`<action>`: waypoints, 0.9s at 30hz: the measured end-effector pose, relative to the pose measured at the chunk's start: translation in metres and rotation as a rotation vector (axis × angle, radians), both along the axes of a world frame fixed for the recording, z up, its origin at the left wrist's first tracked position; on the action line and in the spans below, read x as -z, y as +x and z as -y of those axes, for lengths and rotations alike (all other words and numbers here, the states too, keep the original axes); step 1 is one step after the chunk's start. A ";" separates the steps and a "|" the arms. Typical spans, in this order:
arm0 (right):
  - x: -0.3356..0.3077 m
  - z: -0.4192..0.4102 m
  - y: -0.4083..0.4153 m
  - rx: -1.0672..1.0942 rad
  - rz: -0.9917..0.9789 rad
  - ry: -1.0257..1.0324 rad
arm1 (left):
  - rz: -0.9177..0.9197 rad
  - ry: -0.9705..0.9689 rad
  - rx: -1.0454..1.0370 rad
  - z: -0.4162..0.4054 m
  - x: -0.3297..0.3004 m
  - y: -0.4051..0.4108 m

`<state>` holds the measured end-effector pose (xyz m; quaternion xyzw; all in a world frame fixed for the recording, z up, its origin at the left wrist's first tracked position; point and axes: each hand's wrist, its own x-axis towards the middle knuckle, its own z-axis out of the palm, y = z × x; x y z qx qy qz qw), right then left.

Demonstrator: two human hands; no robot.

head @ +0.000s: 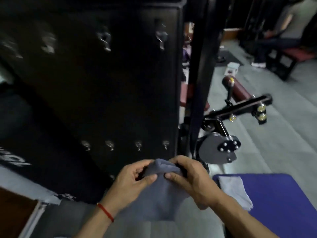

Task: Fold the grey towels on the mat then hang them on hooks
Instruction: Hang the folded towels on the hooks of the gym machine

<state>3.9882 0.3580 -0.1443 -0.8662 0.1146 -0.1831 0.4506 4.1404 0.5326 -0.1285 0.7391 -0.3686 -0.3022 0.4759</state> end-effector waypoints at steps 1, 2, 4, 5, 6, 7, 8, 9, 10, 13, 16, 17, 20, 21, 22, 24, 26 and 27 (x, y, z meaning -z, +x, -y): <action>-0.014 -0.013 0.017 -0.009 0.018 -0.045 | 0.020 -0.020 -0.028 -0.017 -0.013 0.011; -0.026 -0.026 0.034 0.005 0.051 -0.117 | 0.055 -0.031 -0.065 -0.032 -0.027 0.021; -0.045 -0.053 0.069 0.046 0.135 -0.253 | 0.112 -0.075 -0.146 -0.059 -0.051 0.041; -0.055 -0.066 0.086 0.050 0.180 -0.287 | 0.128 -0.108 -0.178 -0.069 -0.062 0.052; -0.065 -0.078 0.102 0.041 0.218 -0.295 | 0.140 -0.134 -0.210 -0.080 -0.072 0.061; -0.075 -0.090 0.118 0.019 0.249 -0.269 | 0.148 -0.155 -0.231 -0.089 -0.082 0.072; -0.086 -0.099 0.133 -0.021 0.257 -0.202 | 0.154 -0.176 -0.237 -0.096 -0.092 0.082; -0.095 -0.107 0.147 -0.078 0.252 -0.101 | 0.165 -0.196 -0.235 -0.102 -0.100 0.092; -0.104 -0.112 0.161 -0.143 0.246 0.002 | 0.183 -0.218 -0.231 -0.107 -0.108 0.102; -0.129 -0.120 0.200 -0.252 0.297 0.149 | 0.170 -0.292 -0.206 -0.121 -0.125 0.129; -0.152 -0.122 0.236 -0.317 0.334 0.139 | 0.062 -0.373 -0.301 -0.129 -0.141 0.157; -0.159 -0.123 0.248 -0.330 0.347 0.118 | 0.019 -0.412 -0.348 -0.130 -0.146 0.167; -0.179 -0.126 0.285 -0.321 0.396 0.070 | 0.173 -0.401 -0.447 -0.129 -0.167 0.194; -0.185 -0.127 0.296 -0.308 0.412 0.043 | 0.246 -0.394 -0.474 -0.127 -0.173 0.201; -0.189 -0.128 0.307 -0.300 0.427 0.019 | 0.273 -0.403 -0.501 -0.127 -0.178 0.210; -0.194 -0.132 0.325 -0.298 0.435 0.017 | 0.285 -0.430 -0.475 -0.131 -0.184 0.229; -0.196 -0.134 0.339 -0.298 0.428 0.029 | 0.376 -0.375 -0.406 -0.136 -0.187 0.253; -0.196 -0.136 0.345 -0.292 0.425 0.030 | 0.432 -0.340 -0.380 -0.139 -0.186 0.266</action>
